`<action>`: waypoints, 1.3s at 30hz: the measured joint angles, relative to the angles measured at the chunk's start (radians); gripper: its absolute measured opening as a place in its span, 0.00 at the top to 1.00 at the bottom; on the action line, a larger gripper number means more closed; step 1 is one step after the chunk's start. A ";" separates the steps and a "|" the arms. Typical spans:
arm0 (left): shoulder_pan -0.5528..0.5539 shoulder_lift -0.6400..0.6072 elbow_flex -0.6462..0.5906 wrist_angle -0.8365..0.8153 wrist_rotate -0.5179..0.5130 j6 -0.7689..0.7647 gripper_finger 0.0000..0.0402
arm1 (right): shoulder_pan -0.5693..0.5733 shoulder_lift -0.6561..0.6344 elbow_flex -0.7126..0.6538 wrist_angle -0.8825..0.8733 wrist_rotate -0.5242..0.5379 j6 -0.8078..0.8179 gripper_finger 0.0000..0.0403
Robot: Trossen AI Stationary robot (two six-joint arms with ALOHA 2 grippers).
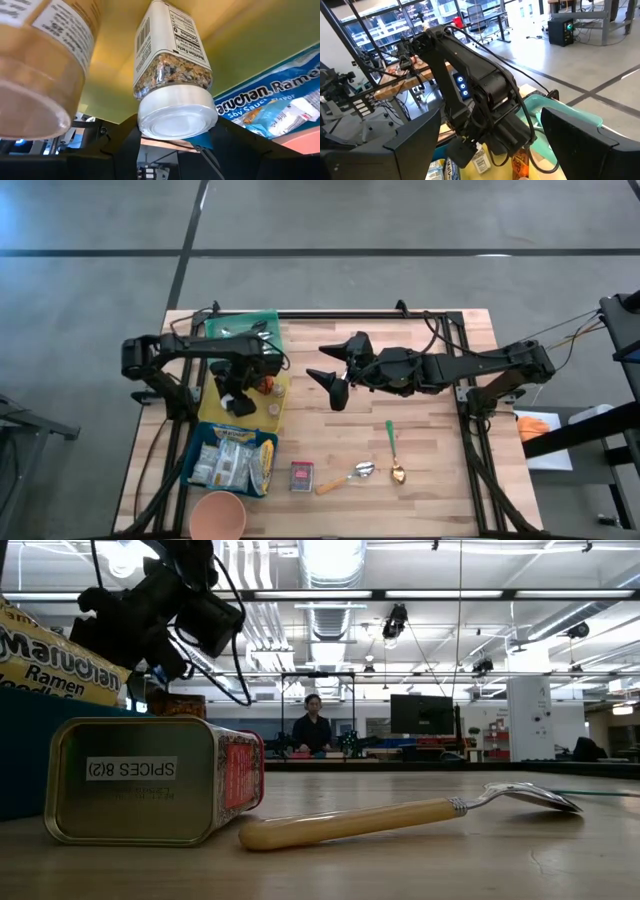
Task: Pick & Place Food Item
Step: Put the white seasoning bottle into the yellow bin, then put the green spoon into the green bin
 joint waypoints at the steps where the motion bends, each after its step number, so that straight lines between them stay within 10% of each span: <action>1: 0.000 -0.005 0.005 -0.002 -0.001 -0.001 0.43 | 0.000 0.000 0.000 0.000 -0.002 0.003 0.15; 24: 0.001 -0.022 0.025 0.012 -0.001 0.003 0.42 | 0.000 -0.004 0.000 0.006 -0.025 0.010 0.15; 39: 0.001 -0.021 0.025 0.021 -0.009 -0.024 0.12 | 0.000 -0.007 0.000 0.007 -0.024 0.010 0.15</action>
